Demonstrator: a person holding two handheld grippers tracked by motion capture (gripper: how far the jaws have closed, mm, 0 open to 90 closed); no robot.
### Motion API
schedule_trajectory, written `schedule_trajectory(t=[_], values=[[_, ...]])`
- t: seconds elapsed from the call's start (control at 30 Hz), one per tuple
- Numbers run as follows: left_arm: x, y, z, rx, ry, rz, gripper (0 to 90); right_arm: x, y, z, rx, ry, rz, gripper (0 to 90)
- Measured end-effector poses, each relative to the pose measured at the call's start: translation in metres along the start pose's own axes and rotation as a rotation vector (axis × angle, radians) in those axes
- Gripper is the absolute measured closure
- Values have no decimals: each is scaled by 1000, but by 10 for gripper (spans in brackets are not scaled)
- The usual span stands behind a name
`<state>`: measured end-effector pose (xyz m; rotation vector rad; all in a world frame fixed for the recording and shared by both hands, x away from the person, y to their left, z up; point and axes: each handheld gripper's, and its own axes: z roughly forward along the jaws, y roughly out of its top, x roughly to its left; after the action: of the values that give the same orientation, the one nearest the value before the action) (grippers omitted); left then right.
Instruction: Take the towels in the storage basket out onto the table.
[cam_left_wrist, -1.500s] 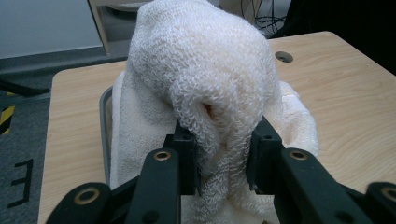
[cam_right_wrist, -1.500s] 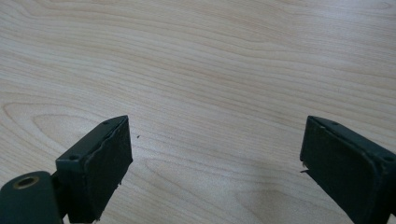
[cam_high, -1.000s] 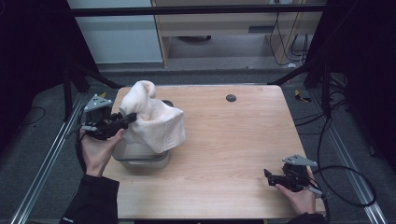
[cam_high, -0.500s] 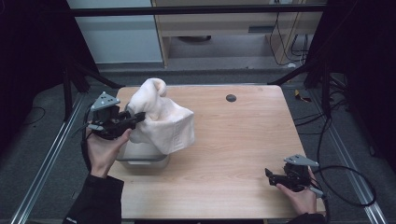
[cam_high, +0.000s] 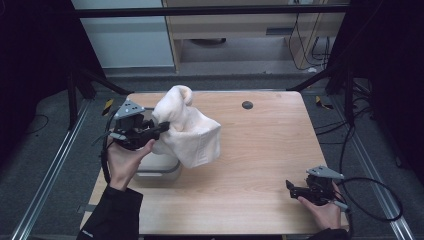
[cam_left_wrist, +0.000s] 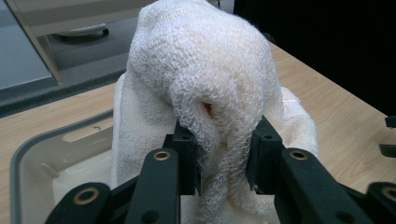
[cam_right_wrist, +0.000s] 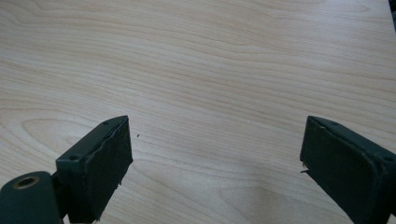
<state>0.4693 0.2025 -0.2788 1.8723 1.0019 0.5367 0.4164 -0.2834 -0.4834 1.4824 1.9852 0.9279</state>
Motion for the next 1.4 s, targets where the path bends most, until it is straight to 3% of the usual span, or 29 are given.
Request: schedule_trajectory(t=[1.07, 1.4], values=[[-59, 0, 68, 36, -141, 63, 687, -10, -5, -4, -27, -38, -5, 107], [-73, -3, 86, 50, -160, 78, 687, -11, -7, -3, -31, -45, -16, 114]])
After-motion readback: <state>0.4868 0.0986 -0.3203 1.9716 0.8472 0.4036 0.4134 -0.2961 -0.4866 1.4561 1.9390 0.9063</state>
